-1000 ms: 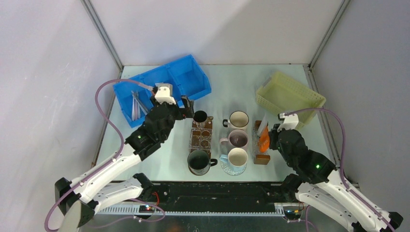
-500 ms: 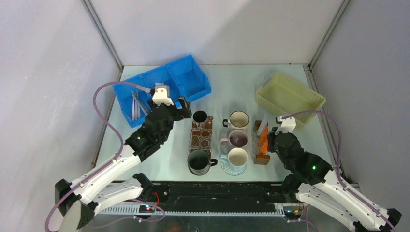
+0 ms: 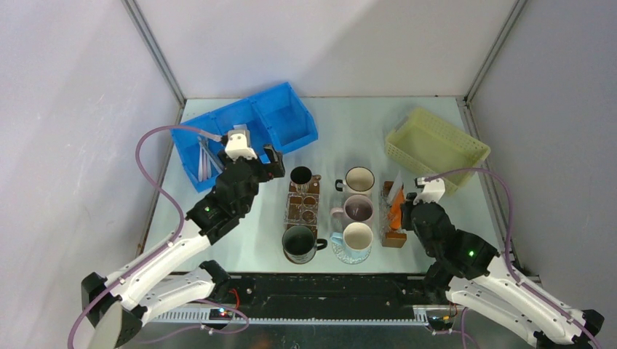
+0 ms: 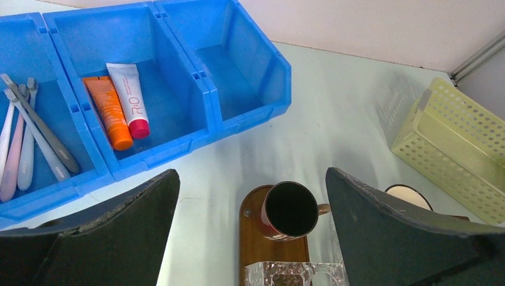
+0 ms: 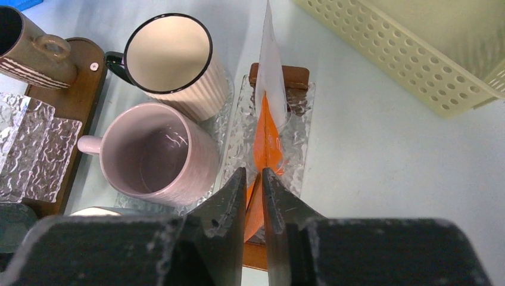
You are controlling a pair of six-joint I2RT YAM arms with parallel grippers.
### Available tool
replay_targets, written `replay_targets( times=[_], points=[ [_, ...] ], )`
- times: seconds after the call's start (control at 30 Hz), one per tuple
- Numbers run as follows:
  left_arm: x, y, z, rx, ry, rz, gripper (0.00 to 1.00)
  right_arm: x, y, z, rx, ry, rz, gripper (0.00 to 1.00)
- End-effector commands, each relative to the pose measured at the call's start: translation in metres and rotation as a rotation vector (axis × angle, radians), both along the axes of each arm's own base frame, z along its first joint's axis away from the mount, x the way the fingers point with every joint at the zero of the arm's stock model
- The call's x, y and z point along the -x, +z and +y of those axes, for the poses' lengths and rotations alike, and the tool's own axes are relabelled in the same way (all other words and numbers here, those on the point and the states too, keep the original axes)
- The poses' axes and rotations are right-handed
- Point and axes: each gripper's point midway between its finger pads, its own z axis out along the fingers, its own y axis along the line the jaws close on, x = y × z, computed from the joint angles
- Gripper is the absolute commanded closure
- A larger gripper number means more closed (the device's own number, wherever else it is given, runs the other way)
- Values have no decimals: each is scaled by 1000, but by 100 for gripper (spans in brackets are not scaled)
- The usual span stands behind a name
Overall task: Prepare toiletry sets of a toothbrush and toothpaste on the tray
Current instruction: Place the toothpaste in the toothpaste holder.
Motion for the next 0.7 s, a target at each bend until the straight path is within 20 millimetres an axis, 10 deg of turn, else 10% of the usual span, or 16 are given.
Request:
replay_targets(
  times=[0.0, 0.67],
  points=[
    [-2, 8, 11, 38, 53, -21, 0, -4, 10, -1, -35, -35, -42, 80],
    [-24, -9, 52, -5, 167, 154, 0, -6, 115, -26, -9, -26, -291, 12]
  ],
)
